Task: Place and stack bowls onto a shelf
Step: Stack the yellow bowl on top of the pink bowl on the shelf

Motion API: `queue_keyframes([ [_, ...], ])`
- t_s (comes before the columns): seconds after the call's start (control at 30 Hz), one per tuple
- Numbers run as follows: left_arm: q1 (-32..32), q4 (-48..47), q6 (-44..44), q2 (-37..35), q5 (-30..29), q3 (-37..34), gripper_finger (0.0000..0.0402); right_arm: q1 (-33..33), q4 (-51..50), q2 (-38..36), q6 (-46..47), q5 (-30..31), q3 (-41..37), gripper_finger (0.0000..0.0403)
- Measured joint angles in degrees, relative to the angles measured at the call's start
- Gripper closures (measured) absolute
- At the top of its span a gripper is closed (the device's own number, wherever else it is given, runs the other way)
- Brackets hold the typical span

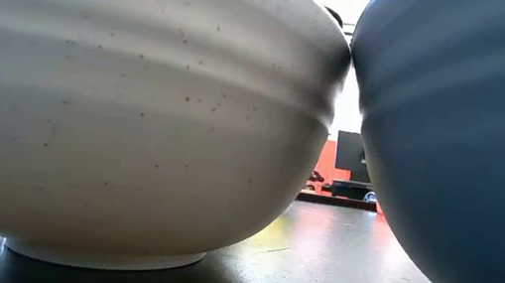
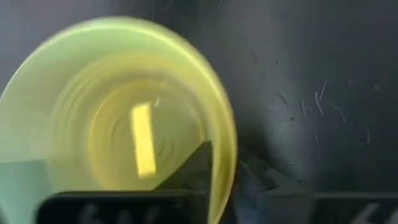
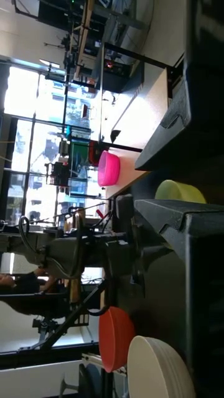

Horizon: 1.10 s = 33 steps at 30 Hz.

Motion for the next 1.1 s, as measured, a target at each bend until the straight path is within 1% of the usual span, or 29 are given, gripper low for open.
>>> queue_keyframes([
  [0.03,0.00,-0.05,-0.05,0.00,0.00,0.00,0.0394,-0.02,0.00,0.00,0.00,0.00,0.00,0.0328],
  [0.27,0.00,-2.25,-1.73,-1.62,-1.03,0.00,0.0399,0.00,0.00,0.02,0.02,-0.02,0.00,0.0328],
  [0.37,0.00,-5.29,-3.89,-3.70,-3.44,0.00,0.0400,-0.01,0.00,0.01,0.02,0.00,0.00,0.0328],
  [0.57,-0.01,-13.54,-5.11,-10.23,-7.13,0.00,0.0401,0.00,0.00,0.00,0.02,0.00,0.00,0.0328],
  [0.73,-0.28,-22.54,-9.73,-17.44,-8.75,0.00,0.0401,-0.01,0.00,0.01,0.02,0.00,0.00,0.0328],
  [0.8,-0.33,-26.79,-12.99,-20.20,-12.02,0.00,0.0401,-0.02,0.00,0.02,0.02,0.00,0.00,0.0328],
  [1.03,-0.15,-39.39,-28.93,-28.47,-27.83,0.00,0.0401,-0.01,0.00,0.01,0.02,0.00,0.00,0.0328],
  [1.1,0.26,-43.47,-34.38,-29.97,-30.55,0.00,0.0401,-0.01,0.00,0.00,0.00,0.00,0.00,0.0328],
])
